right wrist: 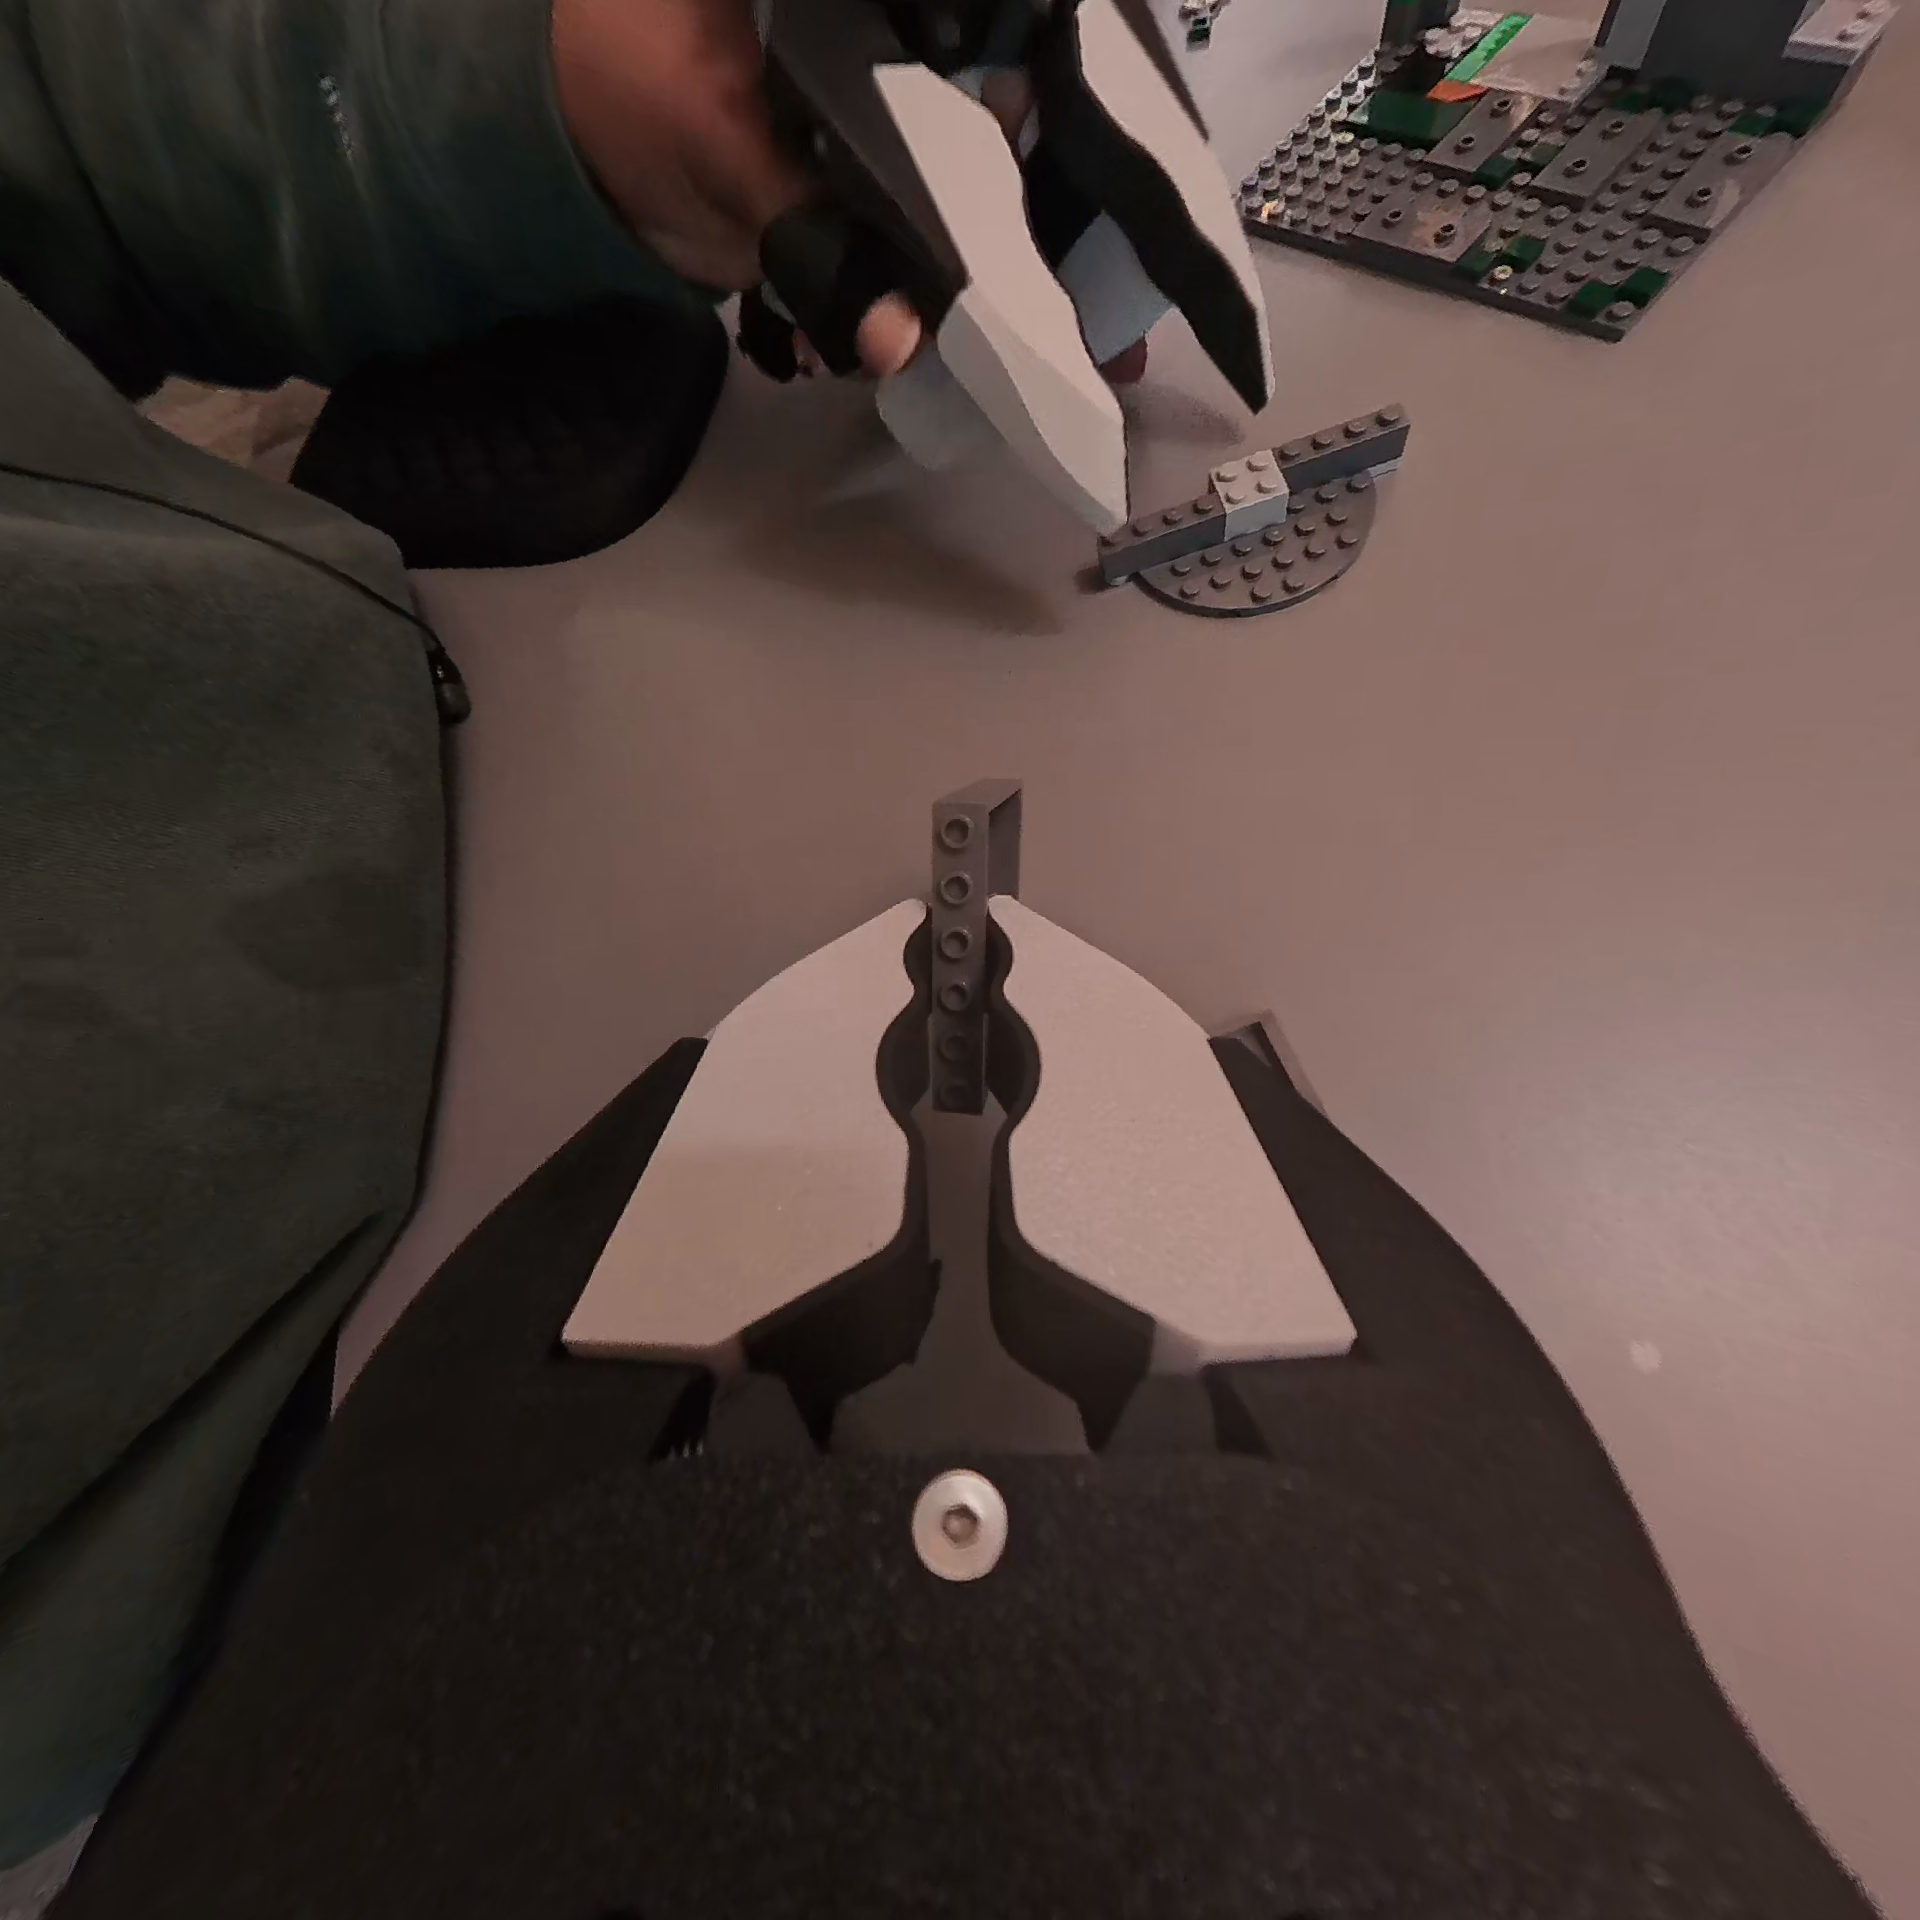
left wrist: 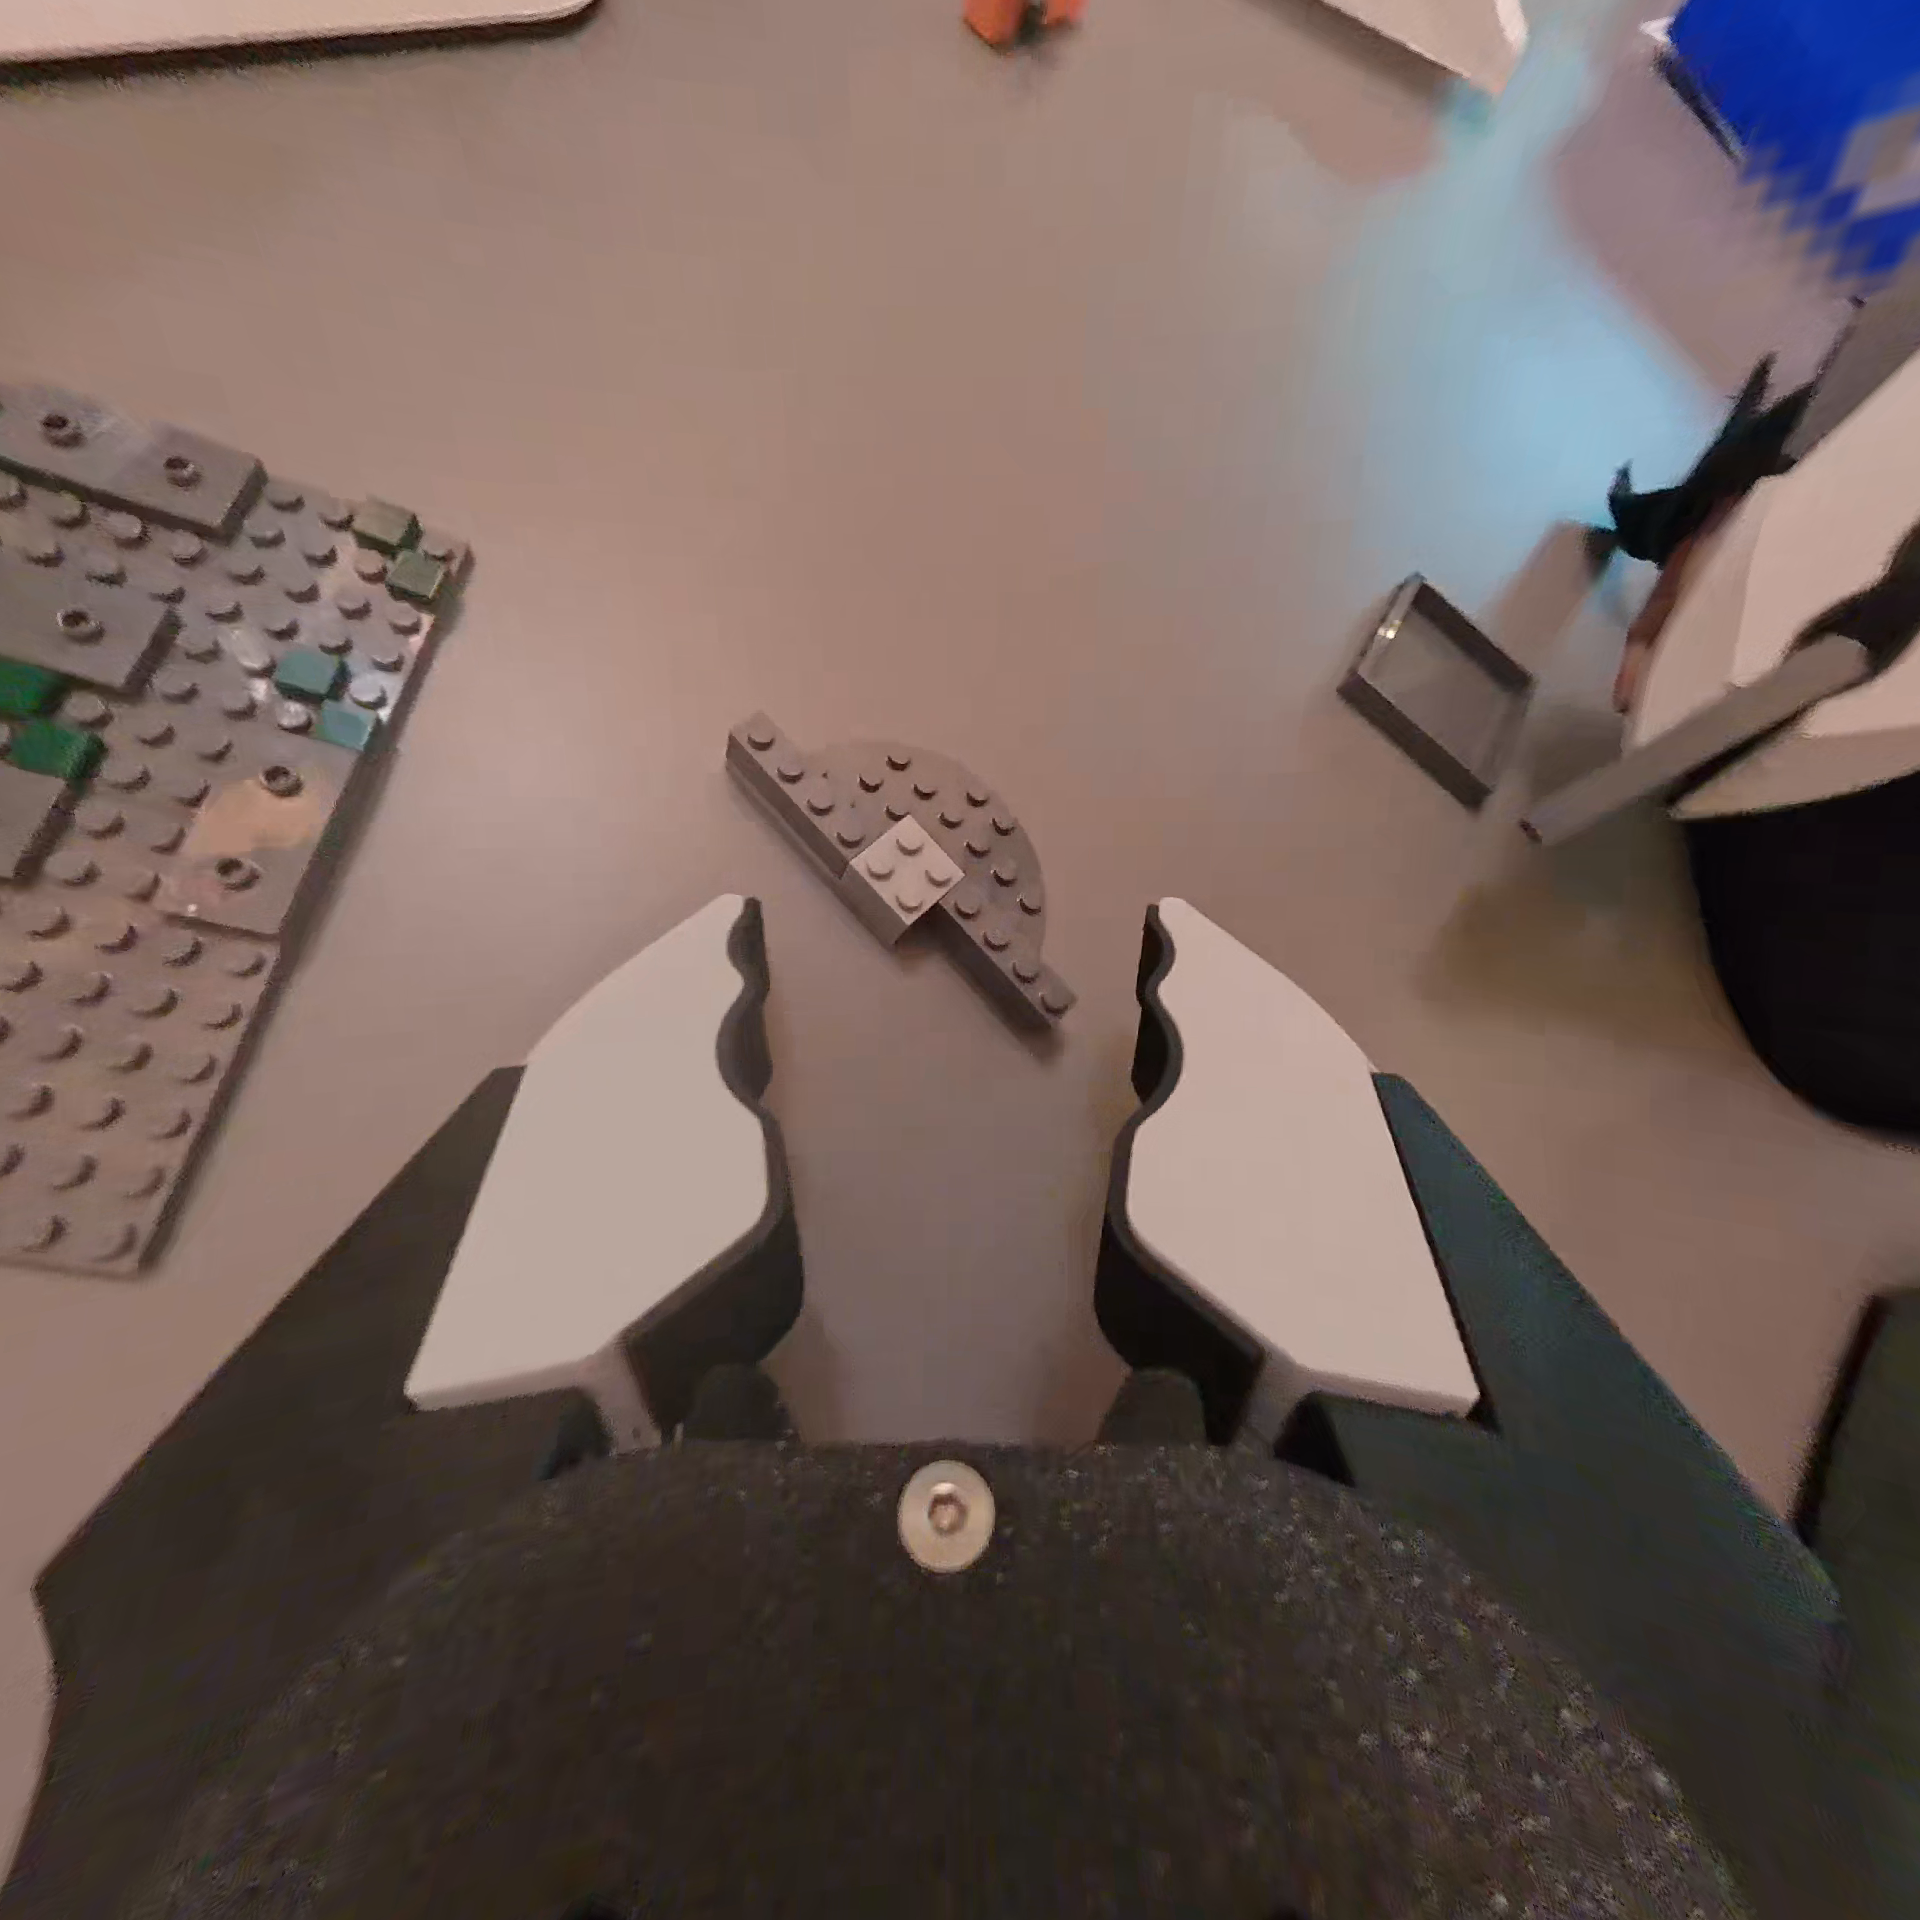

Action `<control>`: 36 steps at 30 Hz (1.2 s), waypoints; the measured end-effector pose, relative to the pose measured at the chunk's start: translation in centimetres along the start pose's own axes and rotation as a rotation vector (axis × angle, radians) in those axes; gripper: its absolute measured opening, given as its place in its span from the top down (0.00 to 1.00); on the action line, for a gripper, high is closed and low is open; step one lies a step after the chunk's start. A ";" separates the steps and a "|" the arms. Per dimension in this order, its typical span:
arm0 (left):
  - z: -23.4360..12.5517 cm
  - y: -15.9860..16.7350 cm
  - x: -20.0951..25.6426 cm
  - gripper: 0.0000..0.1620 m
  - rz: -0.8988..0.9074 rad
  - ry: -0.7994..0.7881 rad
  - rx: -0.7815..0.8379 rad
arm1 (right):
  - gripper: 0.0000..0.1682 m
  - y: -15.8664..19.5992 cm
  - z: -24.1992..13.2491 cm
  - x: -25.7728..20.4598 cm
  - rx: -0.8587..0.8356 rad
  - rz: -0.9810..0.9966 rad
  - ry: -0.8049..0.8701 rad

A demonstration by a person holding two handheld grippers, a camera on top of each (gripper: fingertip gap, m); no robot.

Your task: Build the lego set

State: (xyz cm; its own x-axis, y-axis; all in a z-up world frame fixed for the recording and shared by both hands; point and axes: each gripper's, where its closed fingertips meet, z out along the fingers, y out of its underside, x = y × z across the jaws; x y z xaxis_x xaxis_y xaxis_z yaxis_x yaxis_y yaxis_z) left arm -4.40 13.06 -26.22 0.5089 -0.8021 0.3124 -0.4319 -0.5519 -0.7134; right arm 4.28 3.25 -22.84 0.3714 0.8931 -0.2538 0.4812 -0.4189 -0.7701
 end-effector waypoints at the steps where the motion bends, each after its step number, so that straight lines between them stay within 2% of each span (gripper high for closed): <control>1: 0.3 0.1 0.1 0.57 -0.018 -0.017 0.005 | 0.97 0.0 0.0 0.0 0.004 0.005 -0.001; 7: 1.2 0.4 -0.7 0.60 0.025 -0.224 -0.026 | 0.97 -0.3 0.0 0.1 0.031 0.027 -0.007; 13: 1.7 0.5 -0.7 0.70 0.057 -0.366 -0.042 | 0.97 -0.4 -0.3 0.4 0.088 0.043 -0.031; 16: 1.9 0.4 -0.7 0.75 0.071 -0.389 -0.037 | 0.97 -0.3 -0.6 0.6 0.107 0.054 -0.042; 19: 2.0 0.3 -0.8 0.75 0.072 -0.392 -0.046 | 0.97 -0.4 -1.0 0.7 0.128 0.056 -0.047; 25: 2.1 0.1 -0.1 0.76 0.156 -0.297 -0.050 | 0.97 -0.7 -1.6 0.6 0.150 0.050 -0.045; 32: 0.1 -0.7 2.7 0.76 0.646 -0.236 -0.093 | 0.97 -1.4 -2.2 0.8 0.147 -0.016 -0.010; 34: -0.4 0.0 4.4 0.76 0.782 -0.126 -0.142 | 0.97 -2.0 -2.5 0.9 0.130 -0.115 0.014; 36: -1.0 1.4 6.1 0.76 0.838 0.017 -0.237 | 0.97 -2.5 -2.7 0.7 0.086 -0.224 0.023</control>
State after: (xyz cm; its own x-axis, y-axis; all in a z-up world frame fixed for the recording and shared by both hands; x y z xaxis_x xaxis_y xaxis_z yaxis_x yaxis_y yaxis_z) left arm -2.61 7.19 -24.70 -0.0557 -0.9675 -0.2465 -0.8037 0.1899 -0.5639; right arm 5.49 4.45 -19.44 0.2815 0.9578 -0.0589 0.4840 -0.1947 -0.8531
